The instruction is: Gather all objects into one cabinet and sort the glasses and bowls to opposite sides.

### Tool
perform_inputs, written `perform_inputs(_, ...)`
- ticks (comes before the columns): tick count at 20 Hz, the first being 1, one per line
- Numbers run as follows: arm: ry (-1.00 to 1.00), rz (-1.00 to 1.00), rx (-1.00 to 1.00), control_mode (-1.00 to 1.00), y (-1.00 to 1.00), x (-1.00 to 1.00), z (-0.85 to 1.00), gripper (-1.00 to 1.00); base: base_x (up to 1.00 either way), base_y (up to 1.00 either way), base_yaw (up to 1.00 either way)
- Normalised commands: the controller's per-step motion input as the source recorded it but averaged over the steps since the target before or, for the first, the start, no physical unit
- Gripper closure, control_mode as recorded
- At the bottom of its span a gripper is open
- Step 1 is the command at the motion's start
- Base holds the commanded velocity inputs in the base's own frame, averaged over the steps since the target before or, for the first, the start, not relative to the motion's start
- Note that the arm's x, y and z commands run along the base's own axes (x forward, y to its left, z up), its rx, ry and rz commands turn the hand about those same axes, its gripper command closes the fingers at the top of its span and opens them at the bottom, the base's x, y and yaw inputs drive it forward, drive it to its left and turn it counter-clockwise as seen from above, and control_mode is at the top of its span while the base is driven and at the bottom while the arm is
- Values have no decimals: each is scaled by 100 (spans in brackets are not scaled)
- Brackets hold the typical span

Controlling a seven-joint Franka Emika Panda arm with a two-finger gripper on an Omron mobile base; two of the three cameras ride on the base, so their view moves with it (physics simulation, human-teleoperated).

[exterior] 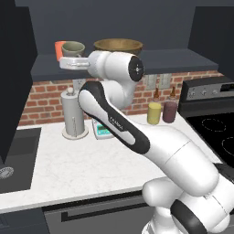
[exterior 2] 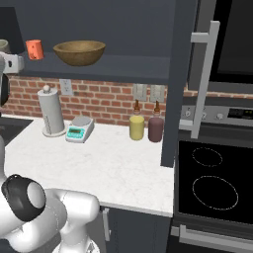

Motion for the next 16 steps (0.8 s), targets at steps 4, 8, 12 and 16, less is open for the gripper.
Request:
perform_inputs(4,9,0,-6,-100,2,10,8,100,0,0,0)
perform_inputs(8,15,0,-5,-100,31,8,0,100,0,0,0)
perform_inputs(12,13,0,-1,-100,44,26,-15,100,0,0,0)
perform_inputs(16,4,0,0,-100,34,43,-5,100,0,0,0)
